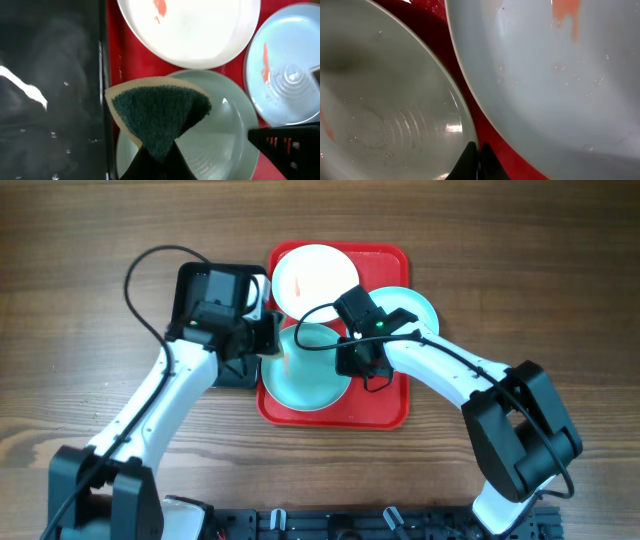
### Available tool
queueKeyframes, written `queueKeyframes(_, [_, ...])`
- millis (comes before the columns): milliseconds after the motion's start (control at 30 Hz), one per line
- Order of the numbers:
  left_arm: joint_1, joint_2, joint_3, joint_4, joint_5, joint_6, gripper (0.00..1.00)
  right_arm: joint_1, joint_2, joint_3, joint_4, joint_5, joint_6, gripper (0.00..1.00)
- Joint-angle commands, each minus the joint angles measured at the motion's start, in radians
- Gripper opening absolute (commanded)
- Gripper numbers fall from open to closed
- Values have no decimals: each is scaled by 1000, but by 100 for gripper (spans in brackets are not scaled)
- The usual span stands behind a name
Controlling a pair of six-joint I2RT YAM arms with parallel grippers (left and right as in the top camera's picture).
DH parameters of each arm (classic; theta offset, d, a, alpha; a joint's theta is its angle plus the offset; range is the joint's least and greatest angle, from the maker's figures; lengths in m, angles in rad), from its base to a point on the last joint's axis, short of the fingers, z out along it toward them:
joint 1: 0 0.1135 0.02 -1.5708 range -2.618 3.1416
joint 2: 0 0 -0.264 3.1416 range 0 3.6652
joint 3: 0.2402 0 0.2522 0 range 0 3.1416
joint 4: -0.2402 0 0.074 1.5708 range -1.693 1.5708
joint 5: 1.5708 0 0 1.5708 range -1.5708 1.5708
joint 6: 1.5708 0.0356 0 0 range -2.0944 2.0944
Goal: Clean dirty plates on tray and stack at the side
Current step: 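Scrub the light-blue plate surface with the held sponge, left gripper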
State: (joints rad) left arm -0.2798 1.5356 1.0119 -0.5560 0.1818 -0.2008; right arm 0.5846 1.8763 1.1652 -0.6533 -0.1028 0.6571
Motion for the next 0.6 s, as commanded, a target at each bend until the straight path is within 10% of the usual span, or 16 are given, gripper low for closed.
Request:
queueKeyframes(0, [-39, 35, -47, 49, 9, -71, 4, 3, 17, -12, 2, 28, -2, 4])
queueKeyframes(567, [-92, 180, -49, 83, -99, -152, 4, 3, 17, -12, -9, 28, -3, 4])
